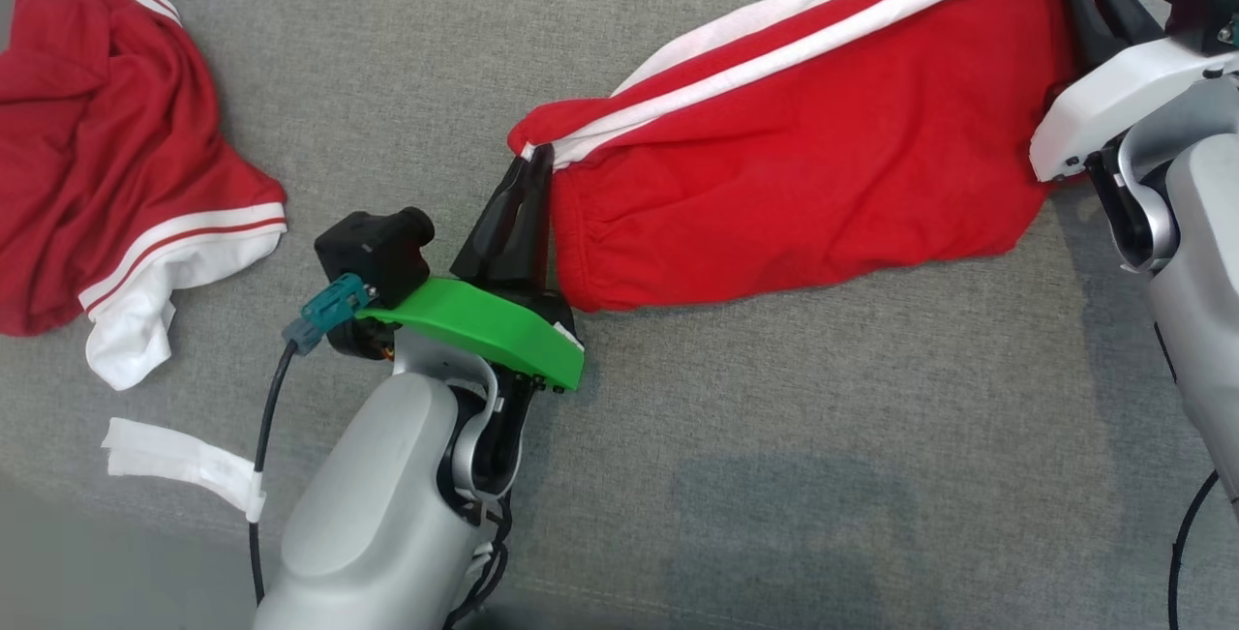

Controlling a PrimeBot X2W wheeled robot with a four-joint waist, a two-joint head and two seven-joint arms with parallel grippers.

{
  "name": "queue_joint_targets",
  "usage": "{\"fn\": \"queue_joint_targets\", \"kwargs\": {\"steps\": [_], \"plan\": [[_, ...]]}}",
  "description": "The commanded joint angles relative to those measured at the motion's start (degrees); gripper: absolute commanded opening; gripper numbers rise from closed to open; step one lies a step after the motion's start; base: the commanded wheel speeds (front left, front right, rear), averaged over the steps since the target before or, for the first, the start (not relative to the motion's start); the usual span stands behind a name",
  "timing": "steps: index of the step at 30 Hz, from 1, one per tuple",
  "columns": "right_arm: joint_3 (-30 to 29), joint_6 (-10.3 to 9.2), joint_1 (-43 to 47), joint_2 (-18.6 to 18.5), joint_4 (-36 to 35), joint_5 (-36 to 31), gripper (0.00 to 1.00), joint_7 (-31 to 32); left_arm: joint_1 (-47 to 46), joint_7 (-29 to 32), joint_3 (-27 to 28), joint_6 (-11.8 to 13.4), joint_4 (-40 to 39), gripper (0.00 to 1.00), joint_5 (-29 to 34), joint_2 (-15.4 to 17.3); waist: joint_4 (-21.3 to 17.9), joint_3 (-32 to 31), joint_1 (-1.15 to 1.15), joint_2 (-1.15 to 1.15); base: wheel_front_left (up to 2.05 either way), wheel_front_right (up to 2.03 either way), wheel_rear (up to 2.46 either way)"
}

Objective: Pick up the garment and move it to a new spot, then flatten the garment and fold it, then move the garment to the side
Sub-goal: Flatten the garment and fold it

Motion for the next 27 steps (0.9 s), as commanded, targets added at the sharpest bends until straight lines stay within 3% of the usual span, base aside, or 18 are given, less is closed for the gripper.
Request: {"fn": "queue_joint_targets", "kwargs": {"steps": [1, 2, 3, 4, 9, 13, 20, 27], "plan": [[0.6, -0.1, -1.2, -0.3, 1.6, 0.4, 0.0, -0.9, -1.6, -0.7, -0.7, -0.5, 1.0, 0.56, -0.7, -0.1, 1.4, 1.4, 0.0, 0.0, 0.0, 0.0, 0.0], [1.0, -0.1, -1.9, -0.2, 2.7, 0.8, 0.07, -1.6, -2.2, -1.1, -1.4, -0.6, 1.8, 1.0, -1.0, -0.1, 1.4, 1.5, 0.0, 0.0, 0.0, 0.0, 0.0], [1.5, -0.1, -2.3, -0.1, 3.8, 1.0, 0.78, -2.4, -2.8, -1.5, -2.0, -0.7, 2.5, 1.0, -0.9, -0.1, 1.3, 1.4, 0.0, 0.0, 0.0, 0.0, 0.0], [2.0, -0.1, -2.5, 0.0, 4.6, 1.2, 1.0, -3.2, -3.1, -2.0, -2.4, -0.8, 3.0, 1.0, -1.6, -0.1, 1.1, 1.3, 0.0, 0.0, 0.0, 0.0, 0.0], [3.4, -0.1, -1.8, 0.8, 6.5, 2.7, 1.0, -7.0, -3.0, -3.9, -2.9, 0.6, 4.6, 1.0, -0.7, 0.0, -0.1, 0.2, 0.0, 0.0, 0.0, 0.0, 0.0], [2.6, -0.1, 0.4, 1.4, 4.1, 3.0, 1.0, -8.4, -1.2, -5.0, -1.5, 3.9, 2.7, 1.0, 3.9, 1.0, -1.4, -1.1, 0.0, 0.0, 0.0, 0.0, 0.0], [-6.2, -0.09, 9.8, 4.5, -9.4, -0.6, 1.0, -8.7, 4.5, -5.3, 5.3, 8.0, -8.8, 1.0, 14.5, 2.4, -3.8, -3.6, 0.0, 0.0, 0.0, 0.0, 0.0], [-12.5, -0.09, 21.3, 8.9, -19.7, -4.5, 1.0, -8.7, 9.7, -5.3, 9.6, 7.7, -14.8, 1.0, 20.7, 3.8, -6.2, -6.2, 0.0, 0.0, 0.0, 0.0, 0.0]]}}
